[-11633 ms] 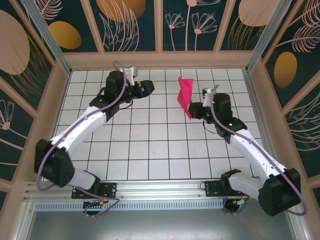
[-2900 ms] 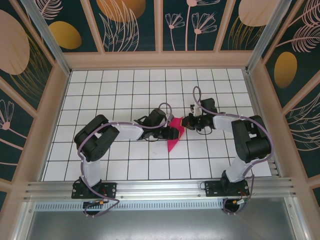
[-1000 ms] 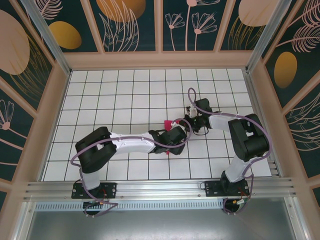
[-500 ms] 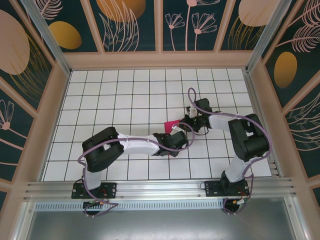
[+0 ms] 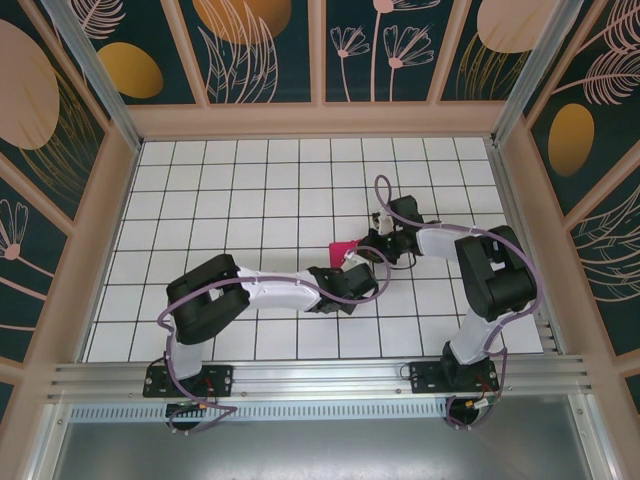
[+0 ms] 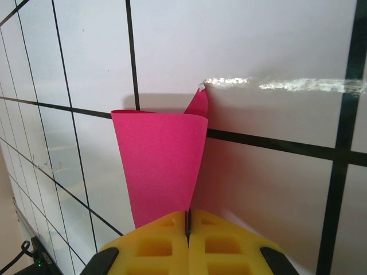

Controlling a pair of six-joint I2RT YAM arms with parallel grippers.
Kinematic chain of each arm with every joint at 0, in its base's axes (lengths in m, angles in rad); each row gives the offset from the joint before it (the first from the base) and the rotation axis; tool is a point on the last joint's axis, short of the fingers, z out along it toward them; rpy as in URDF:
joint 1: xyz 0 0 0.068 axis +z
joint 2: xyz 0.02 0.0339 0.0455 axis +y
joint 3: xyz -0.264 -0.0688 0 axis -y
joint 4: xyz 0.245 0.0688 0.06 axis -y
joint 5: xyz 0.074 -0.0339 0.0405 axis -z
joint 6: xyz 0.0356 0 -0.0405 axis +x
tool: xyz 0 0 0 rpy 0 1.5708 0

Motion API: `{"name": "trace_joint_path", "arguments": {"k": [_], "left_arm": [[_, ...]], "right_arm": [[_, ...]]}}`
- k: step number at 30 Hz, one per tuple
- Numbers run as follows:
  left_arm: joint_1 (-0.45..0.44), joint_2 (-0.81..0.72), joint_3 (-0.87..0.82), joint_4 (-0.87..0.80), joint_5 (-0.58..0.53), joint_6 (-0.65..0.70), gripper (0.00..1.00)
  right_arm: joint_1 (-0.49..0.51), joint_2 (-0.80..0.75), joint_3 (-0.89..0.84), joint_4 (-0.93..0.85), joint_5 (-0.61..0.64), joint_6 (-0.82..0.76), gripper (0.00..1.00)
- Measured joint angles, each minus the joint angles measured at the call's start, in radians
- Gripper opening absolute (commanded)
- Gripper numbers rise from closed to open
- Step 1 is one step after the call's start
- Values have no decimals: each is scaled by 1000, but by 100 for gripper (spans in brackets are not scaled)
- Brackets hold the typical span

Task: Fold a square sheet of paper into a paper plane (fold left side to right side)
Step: Fold the wing for the fifth time at the center of the table.

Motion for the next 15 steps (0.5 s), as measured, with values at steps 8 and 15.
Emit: {"name": "trace_joint_path", "arguments": {"k": [8,15], "left_arm": [[-6,8,7,-2,-16,-14,15],[7,0,-4,11,6,-18,9]], "right_arm": [[0,0,5,-9,0,-1,7],[-9,-17,6,-17,3,-8,27]]}}
